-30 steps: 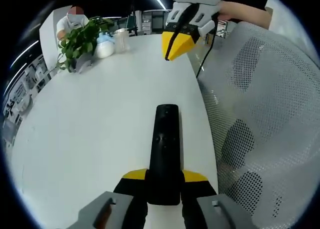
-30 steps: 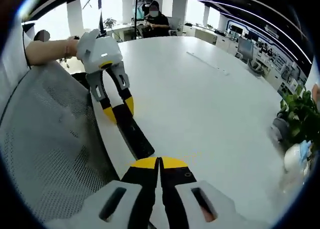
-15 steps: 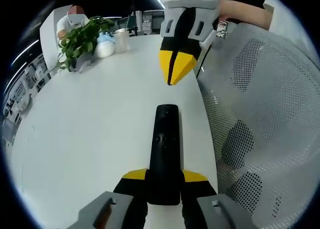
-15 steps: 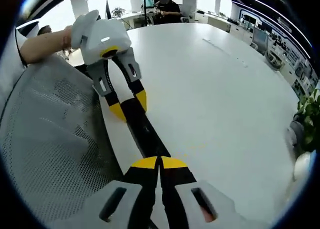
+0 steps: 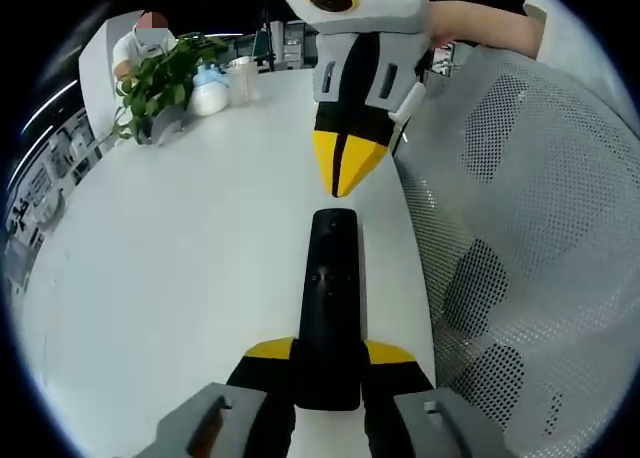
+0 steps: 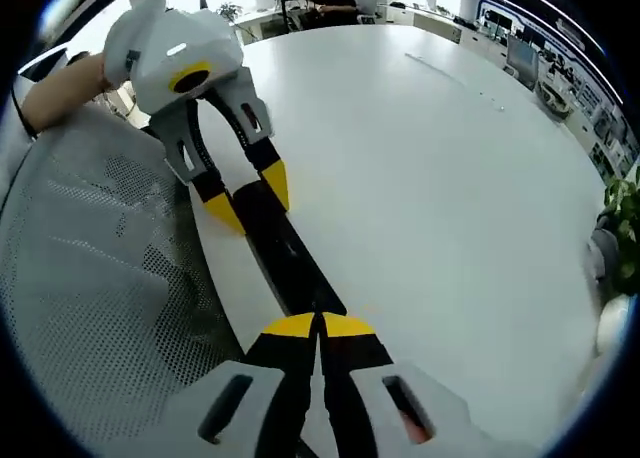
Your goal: Press the specified remote control buttons in sequence, fully releasing each button before pressing the next.
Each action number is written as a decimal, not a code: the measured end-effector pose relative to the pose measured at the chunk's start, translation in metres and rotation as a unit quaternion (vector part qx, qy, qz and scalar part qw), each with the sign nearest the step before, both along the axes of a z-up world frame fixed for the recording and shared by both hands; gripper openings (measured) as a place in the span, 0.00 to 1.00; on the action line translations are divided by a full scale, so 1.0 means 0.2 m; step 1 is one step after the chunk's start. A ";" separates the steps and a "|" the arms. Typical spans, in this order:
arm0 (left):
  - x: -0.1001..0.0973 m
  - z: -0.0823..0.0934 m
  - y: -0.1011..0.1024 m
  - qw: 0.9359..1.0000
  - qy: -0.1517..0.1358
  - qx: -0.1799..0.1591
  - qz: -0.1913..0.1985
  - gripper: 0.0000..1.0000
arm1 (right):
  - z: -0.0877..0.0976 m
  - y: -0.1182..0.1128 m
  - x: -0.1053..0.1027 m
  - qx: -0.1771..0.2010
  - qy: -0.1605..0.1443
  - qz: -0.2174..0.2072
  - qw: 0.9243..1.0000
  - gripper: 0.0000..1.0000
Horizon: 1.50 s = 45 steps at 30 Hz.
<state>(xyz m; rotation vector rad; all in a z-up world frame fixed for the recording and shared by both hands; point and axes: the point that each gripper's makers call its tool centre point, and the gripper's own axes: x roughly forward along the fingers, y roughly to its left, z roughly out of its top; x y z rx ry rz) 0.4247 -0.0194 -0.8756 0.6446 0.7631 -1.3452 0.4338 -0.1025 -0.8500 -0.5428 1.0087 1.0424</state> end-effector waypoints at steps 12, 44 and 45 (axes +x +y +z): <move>0.00 0.00 0.00 1.000 0.000 -0.002 0.001 0.24 | -0.06 -0.03 0.00 -0.021 -0.004 -0.002 1.000 0.00; 0.00 0.00 0.00 1.000 0.001 0.002 -0.005 0.24 | -0.09 -0.02 0.01 -0.076 0.029 0.008 0.997 0.00; 0.00 0.00 0.00 1.000 0.001 0.003 -0.005 0.24 | -0.09 -0.02 0.01 -0.077 0.033 0.005 0.996 0.00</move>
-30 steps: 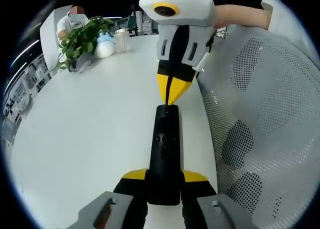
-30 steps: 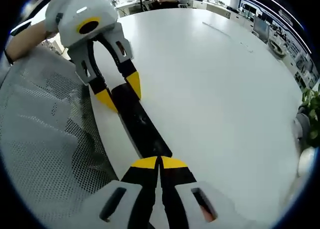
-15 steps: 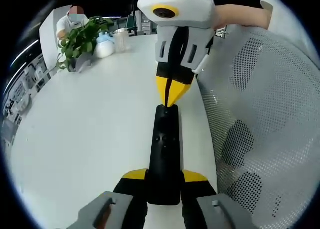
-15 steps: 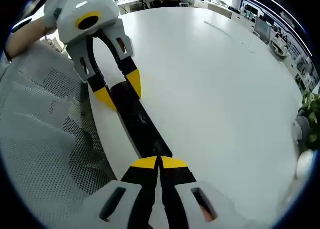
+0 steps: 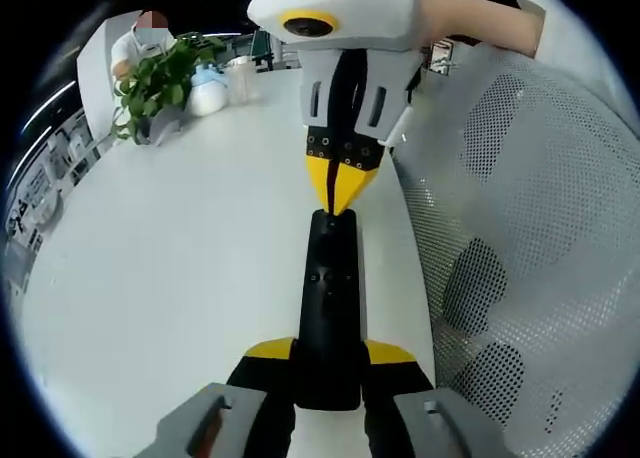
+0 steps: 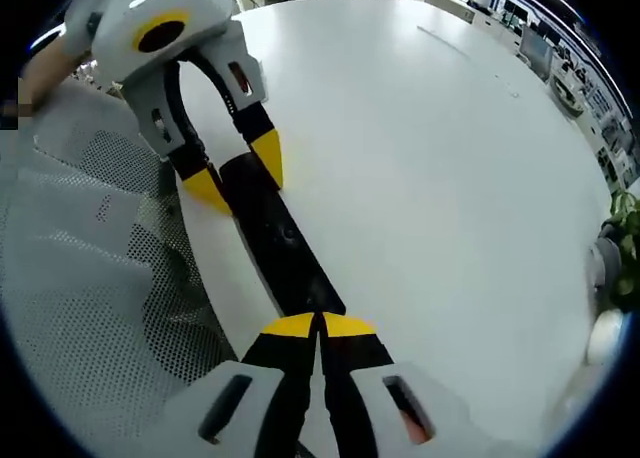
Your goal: Press the specified remote control buttons in sequence, fully releasing each button before pressing the next.
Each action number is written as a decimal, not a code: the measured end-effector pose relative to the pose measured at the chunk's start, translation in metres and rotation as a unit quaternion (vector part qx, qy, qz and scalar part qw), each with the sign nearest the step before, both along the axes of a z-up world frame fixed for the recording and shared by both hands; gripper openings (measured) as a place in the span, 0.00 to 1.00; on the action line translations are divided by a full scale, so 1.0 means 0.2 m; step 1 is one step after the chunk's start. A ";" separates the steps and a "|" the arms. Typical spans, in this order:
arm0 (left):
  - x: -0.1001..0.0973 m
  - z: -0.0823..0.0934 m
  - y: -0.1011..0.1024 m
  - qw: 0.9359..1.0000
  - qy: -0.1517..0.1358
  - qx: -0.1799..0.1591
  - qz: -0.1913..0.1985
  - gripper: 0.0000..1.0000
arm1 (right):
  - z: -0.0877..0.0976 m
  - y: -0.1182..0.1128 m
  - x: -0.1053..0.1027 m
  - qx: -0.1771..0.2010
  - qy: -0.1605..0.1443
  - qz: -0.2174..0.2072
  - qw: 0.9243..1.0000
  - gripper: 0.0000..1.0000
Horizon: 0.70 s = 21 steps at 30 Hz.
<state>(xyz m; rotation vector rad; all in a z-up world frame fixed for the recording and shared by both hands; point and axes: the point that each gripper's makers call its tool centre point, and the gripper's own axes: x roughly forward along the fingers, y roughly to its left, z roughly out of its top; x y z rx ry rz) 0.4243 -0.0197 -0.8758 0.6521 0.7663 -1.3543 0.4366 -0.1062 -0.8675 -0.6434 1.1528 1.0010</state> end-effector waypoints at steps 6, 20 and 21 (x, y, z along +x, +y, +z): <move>0.00 0.00 0.00 1.000 0.000 0.000 -0.001 0.24 | 0.00 0.00 -0.01 -0.016 0.009 -0.012 1.000 0.00; 0.00 0.00 0.00 1.000 0.001 0.000 -0.001 0.24 | 0.00 -0.01 -0.01 -0.031 -0.017 -0.002 0.999 0.00; 0.00 0.00 0.00 1.000 0.001 0.000 -0.001 0.24 | 0.00 -0.01 -0.01 -0.024 -0.019 -0.003 1.000 0.00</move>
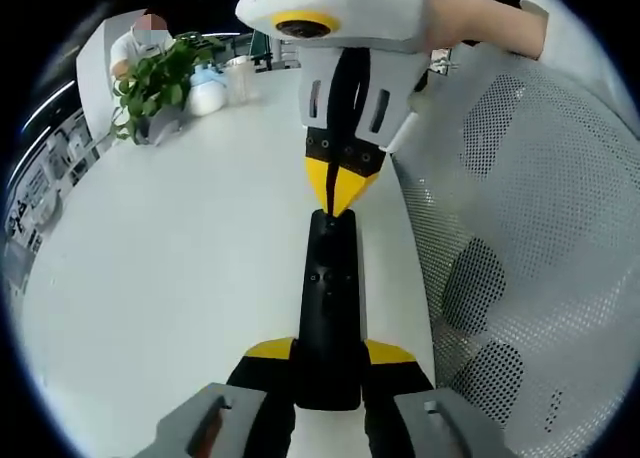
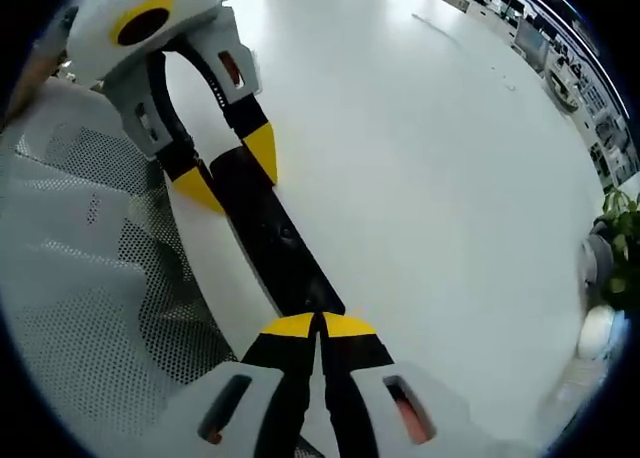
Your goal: Press the specified remote control buttons in sequence, fully releasing each button before pressing the next.
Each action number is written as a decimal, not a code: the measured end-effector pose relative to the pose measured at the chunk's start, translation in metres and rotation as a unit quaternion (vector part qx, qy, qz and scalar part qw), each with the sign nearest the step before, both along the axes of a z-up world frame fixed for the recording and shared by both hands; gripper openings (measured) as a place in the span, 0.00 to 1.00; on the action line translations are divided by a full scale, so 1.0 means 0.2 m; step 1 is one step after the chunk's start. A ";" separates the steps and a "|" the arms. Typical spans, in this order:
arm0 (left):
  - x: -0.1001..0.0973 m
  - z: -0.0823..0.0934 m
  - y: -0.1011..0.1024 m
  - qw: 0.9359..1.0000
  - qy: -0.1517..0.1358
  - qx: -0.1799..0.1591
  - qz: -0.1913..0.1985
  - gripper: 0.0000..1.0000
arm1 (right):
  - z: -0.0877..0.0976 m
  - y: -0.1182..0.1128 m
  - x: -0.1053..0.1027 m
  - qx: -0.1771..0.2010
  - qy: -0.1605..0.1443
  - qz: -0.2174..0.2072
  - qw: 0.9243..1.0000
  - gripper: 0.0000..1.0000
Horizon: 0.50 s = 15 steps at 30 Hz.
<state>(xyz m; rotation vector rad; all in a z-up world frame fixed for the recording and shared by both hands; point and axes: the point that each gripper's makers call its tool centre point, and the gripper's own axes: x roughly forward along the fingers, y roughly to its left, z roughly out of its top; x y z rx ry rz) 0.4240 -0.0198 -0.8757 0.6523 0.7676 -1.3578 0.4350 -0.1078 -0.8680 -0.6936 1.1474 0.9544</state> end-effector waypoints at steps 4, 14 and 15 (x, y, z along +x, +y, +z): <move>0.00 0.00 0.00 1.000 -0.001 0.001 0.000 0.24 | 0.00 0.00 0.00 0.021 -0.006 -0.013 1.000 0.00; 0.00 0.00 0.00 1.000 -0.001 0.001 0.002 0.24 | 0.00 0.01 0.01 0.024 -0.008 -0.012 1.000 0.00; 0.00 0.00 0.00 1.000 -0.001 0.001 0.003 0.24 | 0.00 0.01 0.01 0.025 -0.007 -0.012 1.000 0.00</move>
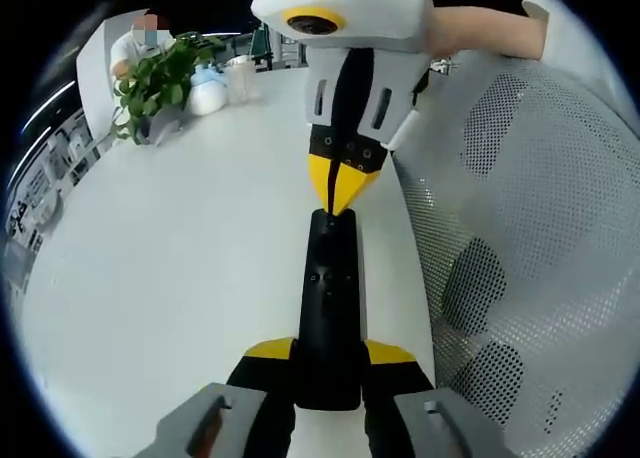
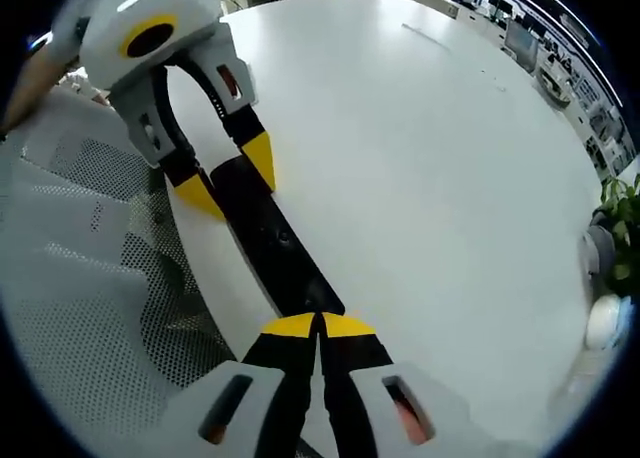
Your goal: Press the specified remote control buttons in sequence, fully releasing each button before pressing the next.
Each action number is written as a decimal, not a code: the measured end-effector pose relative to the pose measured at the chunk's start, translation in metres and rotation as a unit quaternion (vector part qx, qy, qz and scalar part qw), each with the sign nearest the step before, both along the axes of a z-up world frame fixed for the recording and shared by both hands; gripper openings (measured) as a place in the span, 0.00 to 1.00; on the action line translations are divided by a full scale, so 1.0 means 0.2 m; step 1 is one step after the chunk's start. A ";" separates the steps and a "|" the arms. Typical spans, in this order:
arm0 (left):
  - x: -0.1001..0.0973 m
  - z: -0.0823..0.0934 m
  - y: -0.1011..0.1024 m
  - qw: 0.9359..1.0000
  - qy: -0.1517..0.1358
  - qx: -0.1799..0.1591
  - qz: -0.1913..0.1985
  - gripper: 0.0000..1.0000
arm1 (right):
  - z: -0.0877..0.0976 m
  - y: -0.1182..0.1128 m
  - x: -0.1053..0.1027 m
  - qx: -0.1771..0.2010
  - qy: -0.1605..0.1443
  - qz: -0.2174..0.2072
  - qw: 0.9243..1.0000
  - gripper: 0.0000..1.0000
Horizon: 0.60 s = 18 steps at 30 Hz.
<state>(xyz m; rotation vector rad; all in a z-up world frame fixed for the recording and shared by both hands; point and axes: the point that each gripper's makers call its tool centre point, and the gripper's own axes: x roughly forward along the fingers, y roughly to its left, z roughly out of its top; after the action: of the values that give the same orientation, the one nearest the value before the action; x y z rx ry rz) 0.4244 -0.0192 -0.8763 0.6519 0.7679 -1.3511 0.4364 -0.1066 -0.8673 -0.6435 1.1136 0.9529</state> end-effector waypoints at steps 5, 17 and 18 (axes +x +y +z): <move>0.00 0.00 0.00 1.000 0.002 -0.003 0.002 0.24 | 0.01 0.05 -0.02 0.024 0.008 0.003 1.000 0.00; 0.00 0.00 0.00 1.000 0.003 -0.003 0.003 0.24 | 0.00 0.07 -0.01 0.002 -0.015 0.025 1.000 0.00; 0.00 0.00 0.00 1.000 0.003 -0.003 0.003 0.24 | 0.00 0.07 -0.01 0.001 -0.015 0.025 1.000 0.00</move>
<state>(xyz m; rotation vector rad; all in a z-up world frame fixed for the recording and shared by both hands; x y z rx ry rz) 0.4240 -0.0197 -0.8756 0.6404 0.7691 -1.3508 0.4354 -0.0934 -0.8667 -0.6855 1.0744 0.9841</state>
